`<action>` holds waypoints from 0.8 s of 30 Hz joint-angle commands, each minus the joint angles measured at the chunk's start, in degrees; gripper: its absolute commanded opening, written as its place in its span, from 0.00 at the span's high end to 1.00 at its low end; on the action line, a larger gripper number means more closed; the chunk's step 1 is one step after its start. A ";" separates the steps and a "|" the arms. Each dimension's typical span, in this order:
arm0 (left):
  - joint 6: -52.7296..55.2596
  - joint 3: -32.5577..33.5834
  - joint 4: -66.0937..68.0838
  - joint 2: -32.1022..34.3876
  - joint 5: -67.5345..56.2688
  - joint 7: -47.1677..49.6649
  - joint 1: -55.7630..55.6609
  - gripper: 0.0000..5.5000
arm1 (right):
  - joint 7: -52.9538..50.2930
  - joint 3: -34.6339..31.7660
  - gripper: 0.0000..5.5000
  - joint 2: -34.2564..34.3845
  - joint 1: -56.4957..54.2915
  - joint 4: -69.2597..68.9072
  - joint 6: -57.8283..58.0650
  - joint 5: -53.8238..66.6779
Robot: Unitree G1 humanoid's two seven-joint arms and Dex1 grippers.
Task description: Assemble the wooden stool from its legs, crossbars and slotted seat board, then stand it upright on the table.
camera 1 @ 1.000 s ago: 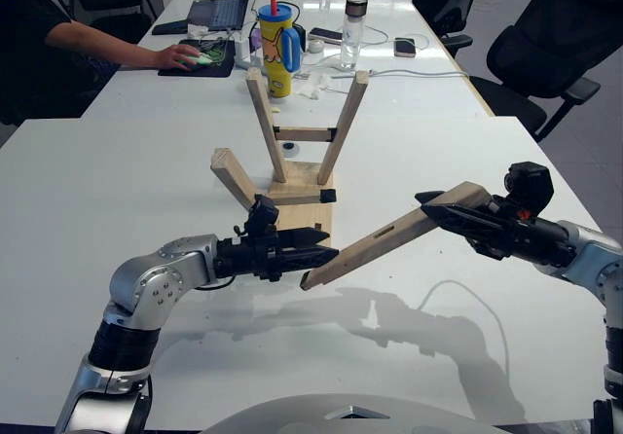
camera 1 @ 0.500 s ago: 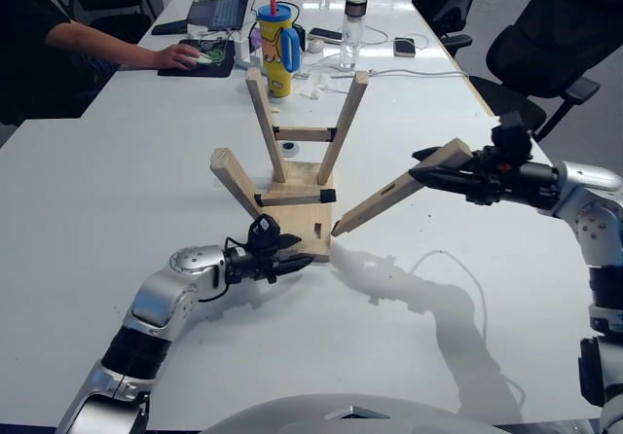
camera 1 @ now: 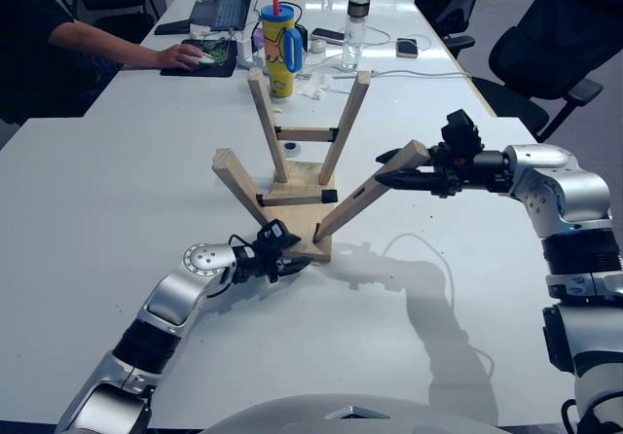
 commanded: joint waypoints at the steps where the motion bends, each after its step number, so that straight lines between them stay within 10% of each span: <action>1: 1.86 -1.77 2.53 -0.26 2.22 -0.03 1.84 0.51 | 0.82 2.58 0.63 0.52 -2.19 2.49 -2.52 -5.15; 24: 1.28 -2.77 4.80 -2.71 3.64 -0.10 2.73 0.51 | 0.70 13.28 0.63 3.47 -5.83 0.91 -4.56 -14.48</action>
